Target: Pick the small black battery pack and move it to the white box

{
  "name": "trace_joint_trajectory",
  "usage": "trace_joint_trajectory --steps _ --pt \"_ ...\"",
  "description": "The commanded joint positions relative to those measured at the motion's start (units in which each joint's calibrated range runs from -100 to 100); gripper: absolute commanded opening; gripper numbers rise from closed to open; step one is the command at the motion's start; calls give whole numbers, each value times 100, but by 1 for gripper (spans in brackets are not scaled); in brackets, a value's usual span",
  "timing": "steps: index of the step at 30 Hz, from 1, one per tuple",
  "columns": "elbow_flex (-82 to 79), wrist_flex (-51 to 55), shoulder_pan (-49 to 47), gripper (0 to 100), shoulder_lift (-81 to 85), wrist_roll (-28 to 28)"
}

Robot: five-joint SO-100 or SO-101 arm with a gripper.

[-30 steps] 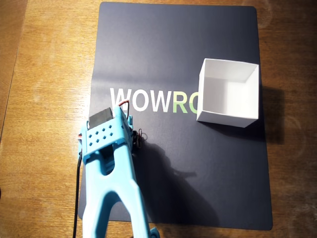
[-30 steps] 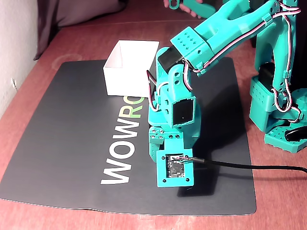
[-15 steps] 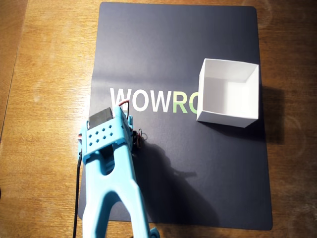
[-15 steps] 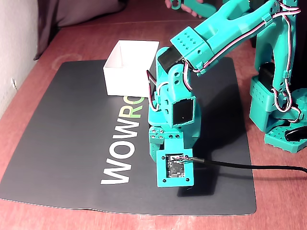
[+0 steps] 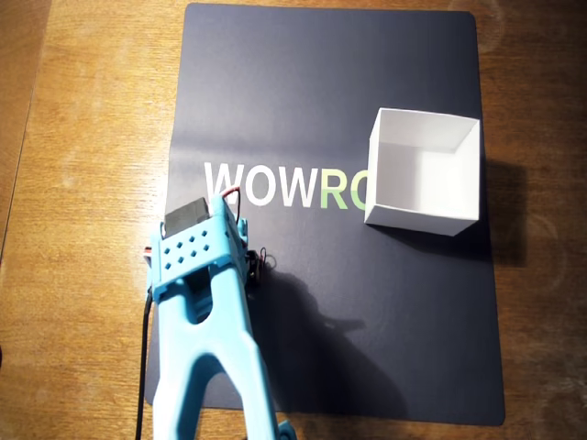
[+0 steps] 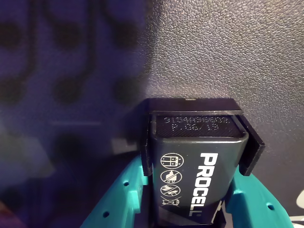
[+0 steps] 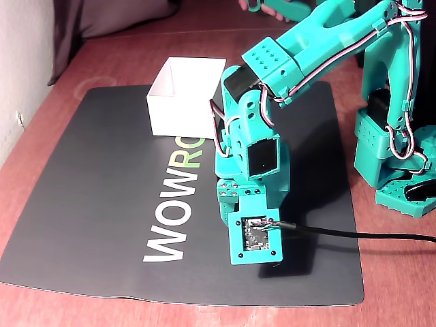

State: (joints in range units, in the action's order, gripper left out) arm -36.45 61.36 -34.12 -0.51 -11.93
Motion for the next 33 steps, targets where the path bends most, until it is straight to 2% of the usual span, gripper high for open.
trace_joint_trajectory --steps 1,23,33 --pt "49 122 74 8 90 22" --pt "85 122 239 8 1020 27" --pt "-60 51 227 11 985 468"
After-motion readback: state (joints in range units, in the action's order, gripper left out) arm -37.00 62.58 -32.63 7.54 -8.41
